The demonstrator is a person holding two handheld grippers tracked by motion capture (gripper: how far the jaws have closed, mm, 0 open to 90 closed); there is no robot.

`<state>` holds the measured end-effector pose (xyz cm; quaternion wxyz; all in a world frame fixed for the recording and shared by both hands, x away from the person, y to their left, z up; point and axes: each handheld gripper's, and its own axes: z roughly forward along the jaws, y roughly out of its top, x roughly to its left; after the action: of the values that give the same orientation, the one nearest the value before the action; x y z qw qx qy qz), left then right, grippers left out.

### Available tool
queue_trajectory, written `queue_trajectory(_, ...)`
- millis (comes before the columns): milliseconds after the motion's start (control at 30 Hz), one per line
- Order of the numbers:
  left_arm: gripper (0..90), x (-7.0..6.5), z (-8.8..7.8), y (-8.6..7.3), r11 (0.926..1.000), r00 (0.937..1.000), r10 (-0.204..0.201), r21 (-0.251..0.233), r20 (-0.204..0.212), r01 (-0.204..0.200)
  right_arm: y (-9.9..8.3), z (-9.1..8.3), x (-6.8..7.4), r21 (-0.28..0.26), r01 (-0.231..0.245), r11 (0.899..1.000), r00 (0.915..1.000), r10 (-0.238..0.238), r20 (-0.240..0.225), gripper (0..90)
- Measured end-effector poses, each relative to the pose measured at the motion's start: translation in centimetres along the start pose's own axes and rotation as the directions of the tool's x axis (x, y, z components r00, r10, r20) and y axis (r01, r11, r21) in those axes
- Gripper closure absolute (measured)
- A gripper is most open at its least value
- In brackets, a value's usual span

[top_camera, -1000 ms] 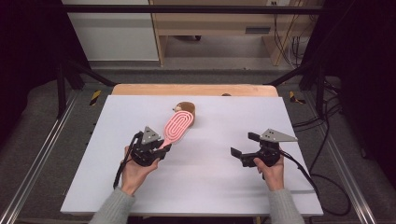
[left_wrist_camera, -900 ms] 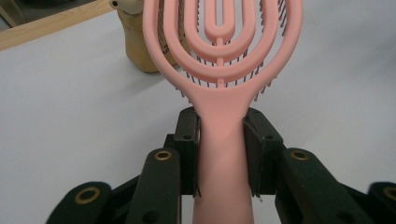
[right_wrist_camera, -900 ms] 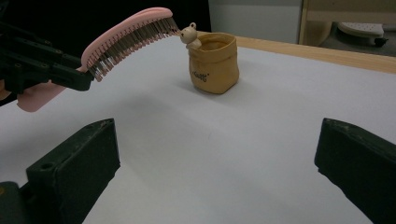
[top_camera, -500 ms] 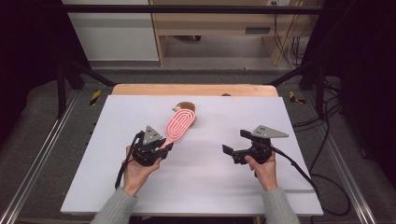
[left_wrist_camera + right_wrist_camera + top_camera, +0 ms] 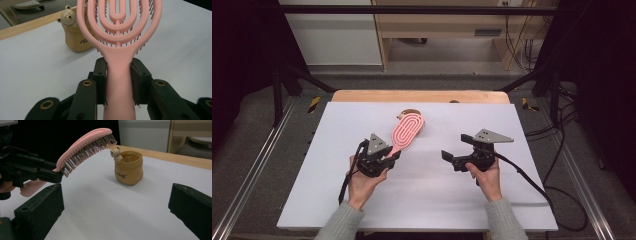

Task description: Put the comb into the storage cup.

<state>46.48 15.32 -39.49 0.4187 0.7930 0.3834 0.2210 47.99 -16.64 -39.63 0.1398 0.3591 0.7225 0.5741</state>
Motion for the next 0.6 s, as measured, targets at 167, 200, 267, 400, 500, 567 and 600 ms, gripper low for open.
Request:
queue_trajectory(167, 69.3, -0.3, 0.1, -0.1, 0.9999, 1.0, -0.009, -0.012, 0.003, 0.009, 0.3, 0.4, 0.4, -0.01, -0.009, 1.0, 0.9999, 0.009, -0.007, 0.4)
queue_trajectory(200, 69.3, -0.4, 0.2, -0.1, 0.9999, 0.9999, -0.009, -0.014, 0.004, 0.009, 0.4, 0.5, 0.5, -0.01, -0.011, 1.0, 0.9999, 0.011, -0.011, 0.4)
queue_trajectory(267, 69.3, -0.4, 0.2, -0.1, 0.9998, 1.0, -0.009, -0.018, 0.004, 0.009, 0.5, 0.8, 0.7, -0.009, -0.011, 1.0, 0.9998, 0.01, -0.015, 0.4)
queue_trajectory(400, 69.3, -0.6, 0.2, -0.2, 0.9994, 0.9999, -0.014, -0.032, 0.001, 0.014, 0.6, 1.4, 1.0, -0.006, -0.021, 1.0, 0.9994, 0.021, -0.026, 0.4)
queue_trajectory(500, 69.3, -0.7, 0.2, -0.3, 0.999, 0.9998, -0.019, -0.041, 0.004, 0.02, 0.7, 1.6, 1.1, -0.004, -0.023, 1.0, 0.9993, 0.023, -0.029, 0.5)
queue_trajectory(567, 69.3, -0.8, 0.3, -0.4, 0.9986, 0.9997, -0.024, -0.048, 0.003, 0.024, 0.7, 1.7, 1.2, -0.003, -0.022, 1.0, 0.9993, 0.022, -0.03, 0.5)
queue_trajectory(600, 69.3, -0.8, 0.3, -0.5, 0.9984, 0.9997, -0.025, -0.05, 0.004, 0.025, 0.8, 1.8, 1.4, -0.004, -0.025, 1.0, 0.9993, 0.025, -0.029, 0.6)
